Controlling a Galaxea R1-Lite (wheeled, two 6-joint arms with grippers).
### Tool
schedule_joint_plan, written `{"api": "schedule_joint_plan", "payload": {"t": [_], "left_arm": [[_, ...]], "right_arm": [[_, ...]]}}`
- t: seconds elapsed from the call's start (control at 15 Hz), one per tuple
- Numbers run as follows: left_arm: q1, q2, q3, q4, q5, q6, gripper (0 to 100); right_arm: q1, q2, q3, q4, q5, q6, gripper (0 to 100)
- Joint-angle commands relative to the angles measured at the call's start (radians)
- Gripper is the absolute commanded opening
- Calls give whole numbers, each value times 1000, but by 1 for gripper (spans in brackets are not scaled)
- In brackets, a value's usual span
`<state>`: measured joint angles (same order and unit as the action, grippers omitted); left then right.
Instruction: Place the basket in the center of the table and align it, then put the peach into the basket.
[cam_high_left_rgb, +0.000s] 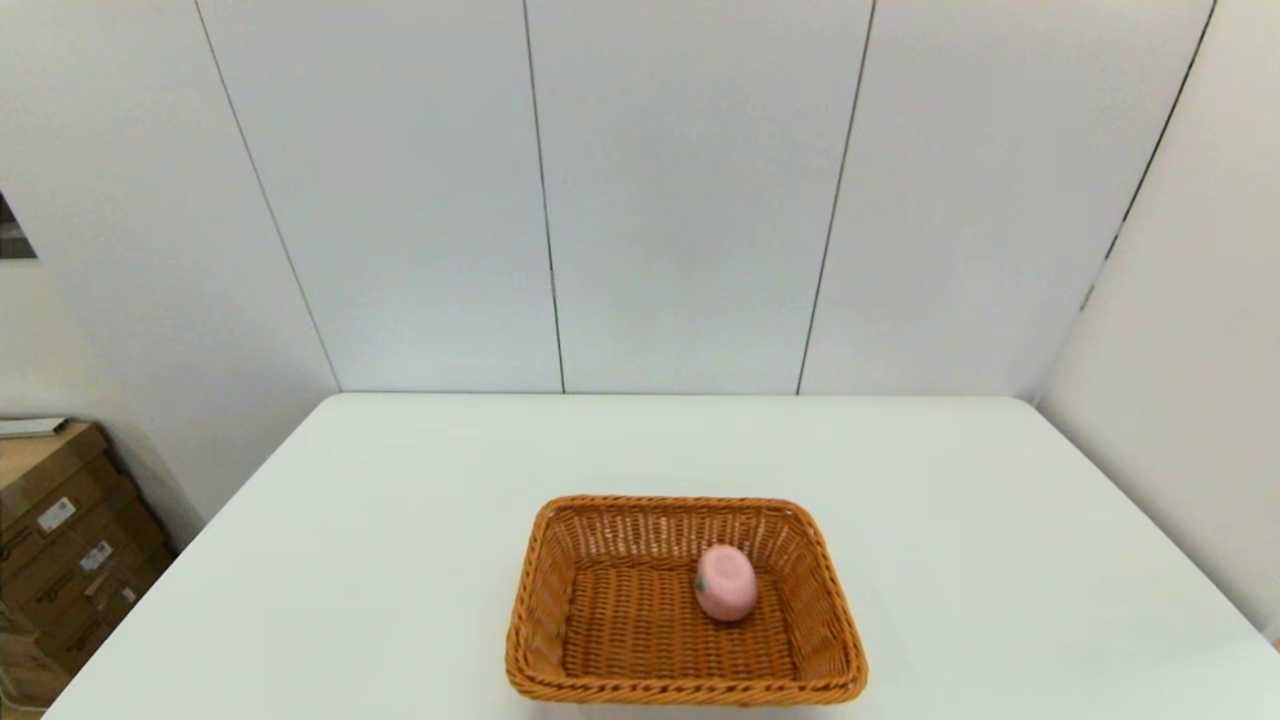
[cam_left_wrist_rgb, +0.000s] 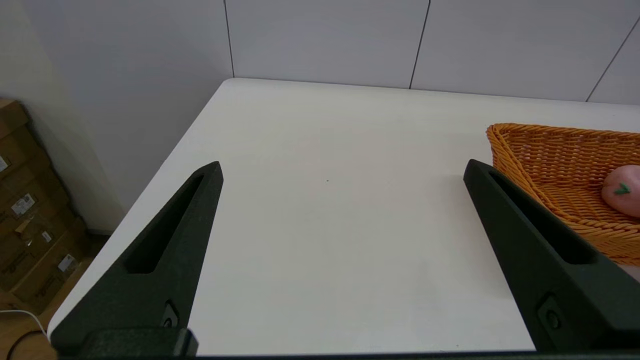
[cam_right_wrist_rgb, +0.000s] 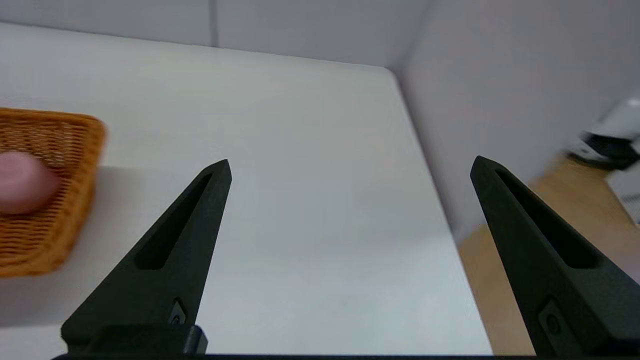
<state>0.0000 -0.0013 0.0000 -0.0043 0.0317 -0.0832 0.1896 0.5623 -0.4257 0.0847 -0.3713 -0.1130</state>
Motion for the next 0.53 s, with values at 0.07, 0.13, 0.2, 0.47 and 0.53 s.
{"api": "schedule_joint_plan", "payload": {"t": [0.07,0.13,0.2,0.47,0.53], "left_arm": [[0,0,0,1,1,0,100],[0,0,0,1,1,0,100],[0,0,0,1,1,0,100],[0,0,0,1,1,2,100],[0,0,0,1,1,0,100]], "right_arm": [[-116,-285,64,86,11,-2,100],[-173,-343,73,87,11,-2,100],[-199,-381,91,84,12,-5,100],[-190,-535,211,75,192,-17,100],[-190,-568,237,72,278,-13,100]]}}
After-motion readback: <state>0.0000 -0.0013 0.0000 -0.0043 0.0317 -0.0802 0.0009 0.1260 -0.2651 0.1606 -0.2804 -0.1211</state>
